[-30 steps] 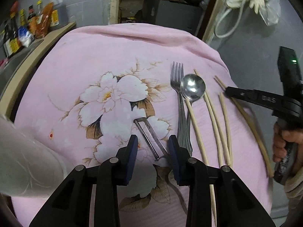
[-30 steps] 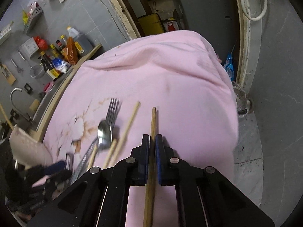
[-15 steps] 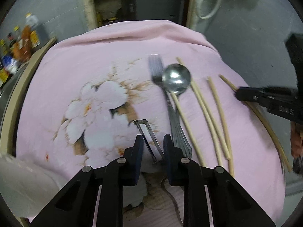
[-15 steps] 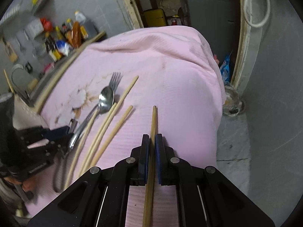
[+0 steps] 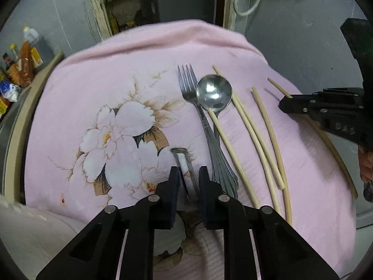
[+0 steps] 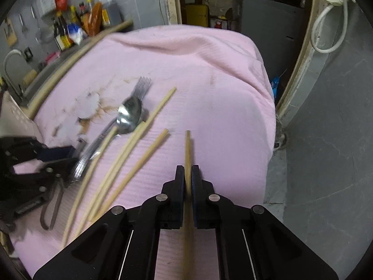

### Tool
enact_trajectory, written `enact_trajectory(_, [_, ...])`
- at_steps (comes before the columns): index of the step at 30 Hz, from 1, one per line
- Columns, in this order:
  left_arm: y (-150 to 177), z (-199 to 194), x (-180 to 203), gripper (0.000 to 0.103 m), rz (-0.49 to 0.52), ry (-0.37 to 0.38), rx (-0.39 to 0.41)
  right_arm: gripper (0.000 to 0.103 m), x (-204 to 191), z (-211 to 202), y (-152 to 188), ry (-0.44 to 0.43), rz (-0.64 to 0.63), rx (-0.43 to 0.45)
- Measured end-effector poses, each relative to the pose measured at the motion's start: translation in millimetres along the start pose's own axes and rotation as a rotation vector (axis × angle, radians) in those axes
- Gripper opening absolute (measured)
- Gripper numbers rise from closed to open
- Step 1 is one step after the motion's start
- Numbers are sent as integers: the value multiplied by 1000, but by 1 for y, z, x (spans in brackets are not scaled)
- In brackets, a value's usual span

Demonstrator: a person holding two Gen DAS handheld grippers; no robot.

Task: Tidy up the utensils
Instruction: 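Lift the peeler with the left tool toward the holder while the right carries the chopstick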

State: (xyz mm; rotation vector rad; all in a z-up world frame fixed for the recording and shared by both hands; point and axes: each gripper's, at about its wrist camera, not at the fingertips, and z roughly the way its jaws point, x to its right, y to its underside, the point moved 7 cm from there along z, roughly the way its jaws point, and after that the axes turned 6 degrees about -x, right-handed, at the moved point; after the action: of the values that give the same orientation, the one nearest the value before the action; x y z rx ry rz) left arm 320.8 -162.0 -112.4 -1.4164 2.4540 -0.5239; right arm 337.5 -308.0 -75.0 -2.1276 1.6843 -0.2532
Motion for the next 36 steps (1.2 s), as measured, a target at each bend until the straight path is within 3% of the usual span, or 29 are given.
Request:
enact_trajectory(3, [9,-16,2,9,6,-19,80,4,-9,-27,4,-15,8,146])
enact_trajectory(7, [16,-50,7,9,-1,-40,258,4,-28,-70,18,-27,5,363])
enact_trajectory(13, [25,-106,3,9,-63,-115,522,4,-79,-126,42,145,-127,725])
enact_trajectory(17, [28,-141,-3,9,-100,-162,658,3,-107,-147,49,247,-175,886])
enact_trajectory(22, [33,-182,-19,9,-151,-176,776,3,-126,-168,42,273,-154,1021])
enact_trajectory(36, [40,-282,-91,9,-255,-261,977,3,-194,-225,-6,108,-132,1249])
